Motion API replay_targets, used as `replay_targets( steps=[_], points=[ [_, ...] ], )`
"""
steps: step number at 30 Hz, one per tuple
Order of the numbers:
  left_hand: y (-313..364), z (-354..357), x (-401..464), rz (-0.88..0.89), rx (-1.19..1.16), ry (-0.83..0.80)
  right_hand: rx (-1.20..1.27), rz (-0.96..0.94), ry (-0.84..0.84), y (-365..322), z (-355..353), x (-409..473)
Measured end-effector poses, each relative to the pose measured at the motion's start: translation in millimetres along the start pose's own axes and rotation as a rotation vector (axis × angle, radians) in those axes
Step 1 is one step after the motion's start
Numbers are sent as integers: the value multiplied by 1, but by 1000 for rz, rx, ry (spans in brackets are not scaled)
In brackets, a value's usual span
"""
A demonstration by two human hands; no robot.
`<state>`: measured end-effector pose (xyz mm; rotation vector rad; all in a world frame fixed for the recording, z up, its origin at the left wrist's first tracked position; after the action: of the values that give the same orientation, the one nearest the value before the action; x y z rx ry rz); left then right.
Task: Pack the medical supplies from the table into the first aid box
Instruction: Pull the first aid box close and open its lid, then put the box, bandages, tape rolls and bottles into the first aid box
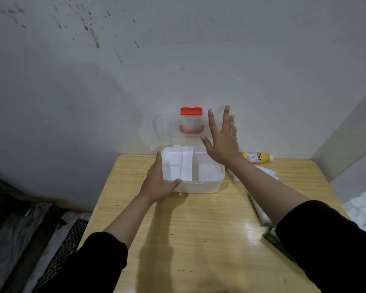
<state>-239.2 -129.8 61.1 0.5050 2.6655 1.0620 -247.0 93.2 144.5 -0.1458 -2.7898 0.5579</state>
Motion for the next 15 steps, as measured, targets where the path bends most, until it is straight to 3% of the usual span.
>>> replay_targets(
  steps=[6,15],
  points=[
    [13,4,-6,40,87,86,-20,-36,-24,6,-5,-6],
    [17,28,-3,-60,240,119,52,-70,-87,38,-12,-27]
  ],
)
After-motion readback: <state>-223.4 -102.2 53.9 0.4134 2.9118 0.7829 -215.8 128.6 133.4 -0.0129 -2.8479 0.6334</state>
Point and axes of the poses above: each hand's wrist, its own x-axis towards the middle knuckle, its own z-axis out of the palm, y = z × x, the point moved 9 cm from there along x, towards the middle knuckle, and after that the axes turned 4 degrees about -y, right-handed, at the moved point
